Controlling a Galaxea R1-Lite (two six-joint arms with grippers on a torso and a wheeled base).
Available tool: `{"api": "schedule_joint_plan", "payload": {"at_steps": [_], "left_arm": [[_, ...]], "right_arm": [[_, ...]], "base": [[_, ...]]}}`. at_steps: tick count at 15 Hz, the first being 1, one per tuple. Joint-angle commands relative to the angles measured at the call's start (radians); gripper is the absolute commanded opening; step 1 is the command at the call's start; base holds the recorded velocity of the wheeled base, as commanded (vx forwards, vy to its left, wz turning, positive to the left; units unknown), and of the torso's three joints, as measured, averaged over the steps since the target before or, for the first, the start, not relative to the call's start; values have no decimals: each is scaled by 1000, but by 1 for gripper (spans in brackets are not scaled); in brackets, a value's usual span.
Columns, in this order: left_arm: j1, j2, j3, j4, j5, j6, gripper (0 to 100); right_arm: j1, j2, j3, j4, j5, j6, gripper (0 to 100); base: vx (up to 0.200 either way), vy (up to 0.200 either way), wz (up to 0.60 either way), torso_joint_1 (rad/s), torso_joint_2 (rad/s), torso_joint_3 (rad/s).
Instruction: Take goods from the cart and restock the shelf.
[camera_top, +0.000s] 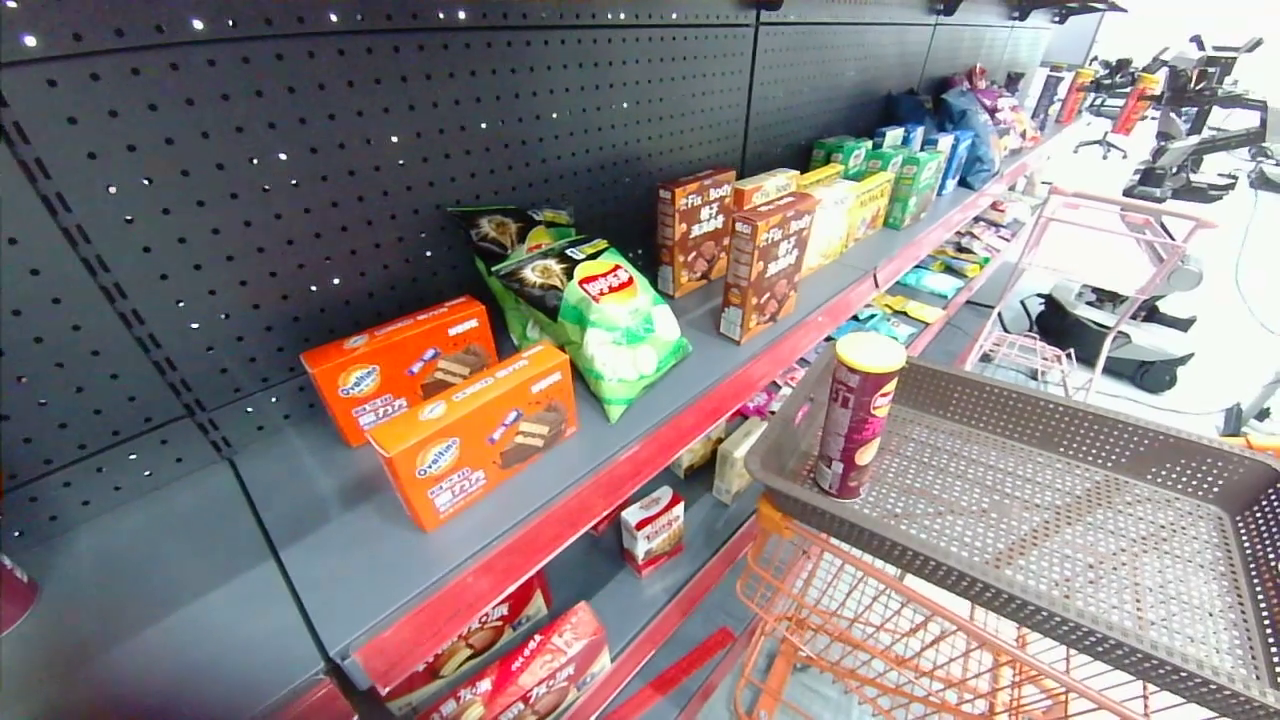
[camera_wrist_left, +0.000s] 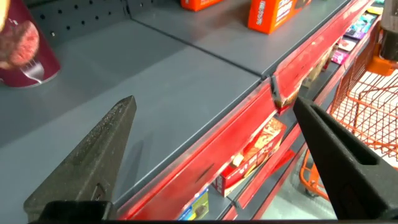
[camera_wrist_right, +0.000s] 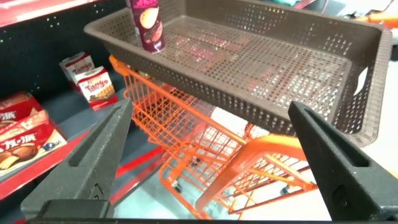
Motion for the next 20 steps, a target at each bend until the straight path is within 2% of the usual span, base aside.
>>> {"api": "schedule_joint_plan", "payload": {"at_steps": [1,10,11,12,14,15,16,19,20], "left_arm": [[1,0,0,0,0,0,100],[1,0,0,0,0,0,100],[1,0,0,0,0,0,100],[0,1,0,-2,1,-2,100],[0,0,0,-2,1,-2,100],[1,0,0,0,0,-2,100],[0,1,0,0,0,0,100],[0,0,0,0,0,-2,100],[1,0,0,0,0,0,100]], "right_arm": [[2,0,0,1,0,0,100],[3,0,-17,-5,19,12,100],[28,97,-144,-10,42,23,100],[26,255,-181,-7,17,34,100],[-32,376,-187,-102,-78,40,100],[-35,385,-189,-105,-83,40,100],[-31,466,-250,-112,-72,43,100],[-17,575,-284,-138,-23,101,100],[-5,637,-284,-188,123,97,100]], "base": [[0,0,0,0,0,0],[0,0,0,0,0,0],[0,0,0,0,0,0],[0,0,0,0,0,0],[0,0,0,0,0,0],[0,0,0,0,0,0],[0,0,0,0,0,0],[0,0,0,0,0,0],[0,0,0,0,0,0]]}}
